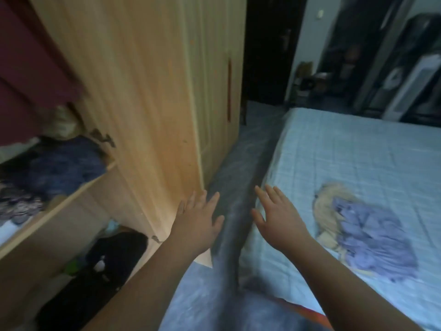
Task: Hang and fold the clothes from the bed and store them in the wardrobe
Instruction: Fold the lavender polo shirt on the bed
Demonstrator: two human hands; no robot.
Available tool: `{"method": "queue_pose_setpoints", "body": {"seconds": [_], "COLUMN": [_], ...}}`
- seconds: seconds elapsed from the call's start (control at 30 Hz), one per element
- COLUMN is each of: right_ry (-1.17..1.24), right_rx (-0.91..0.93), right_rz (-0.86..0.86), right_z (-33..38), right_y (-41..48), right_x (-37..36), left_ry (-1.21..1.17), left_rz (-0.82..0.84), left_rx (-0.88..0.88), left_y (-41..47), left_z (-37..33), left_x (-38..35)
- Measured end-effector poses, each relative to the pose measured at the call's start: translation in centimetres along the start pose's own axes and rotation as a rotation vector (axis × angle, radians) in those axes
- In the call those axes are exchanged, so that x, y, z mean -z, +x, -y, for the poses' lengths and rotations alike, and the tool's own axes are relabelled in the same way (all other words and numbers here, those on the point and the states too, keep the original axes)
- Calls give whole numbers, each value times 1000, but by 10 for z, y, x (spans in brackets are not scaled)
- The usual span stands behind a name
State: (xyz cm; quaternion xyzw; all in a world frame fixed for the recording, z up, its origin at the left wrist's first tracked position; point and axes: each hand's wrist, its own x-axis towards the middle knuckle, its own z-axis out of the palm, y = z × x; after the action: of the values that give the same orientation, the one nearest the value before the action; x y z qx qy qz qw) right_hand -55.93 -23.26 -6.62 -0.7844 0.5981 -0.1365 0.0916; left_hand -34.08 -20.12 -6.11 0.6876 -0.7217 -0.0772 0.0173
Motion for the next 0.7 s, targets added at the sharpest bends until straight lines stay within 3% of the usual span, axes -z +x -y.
{"method": "queue_pose_setpoints", "body": {"seconds": [0.37, 0.7], "right_ry": [-143, -52], "right_rx": [-368, -461], "right_rz": [41, 115], "right_z": [-299, -441], "right_y": [-147, -197], "right_x": [80, 85], "left_ry": [-44, 19], "left_rz": [133, 263], "left_rx": [-302, -363], "left_y": [41, 66], "left_z": [-341, -466], "left_x": [-95, -148]}}
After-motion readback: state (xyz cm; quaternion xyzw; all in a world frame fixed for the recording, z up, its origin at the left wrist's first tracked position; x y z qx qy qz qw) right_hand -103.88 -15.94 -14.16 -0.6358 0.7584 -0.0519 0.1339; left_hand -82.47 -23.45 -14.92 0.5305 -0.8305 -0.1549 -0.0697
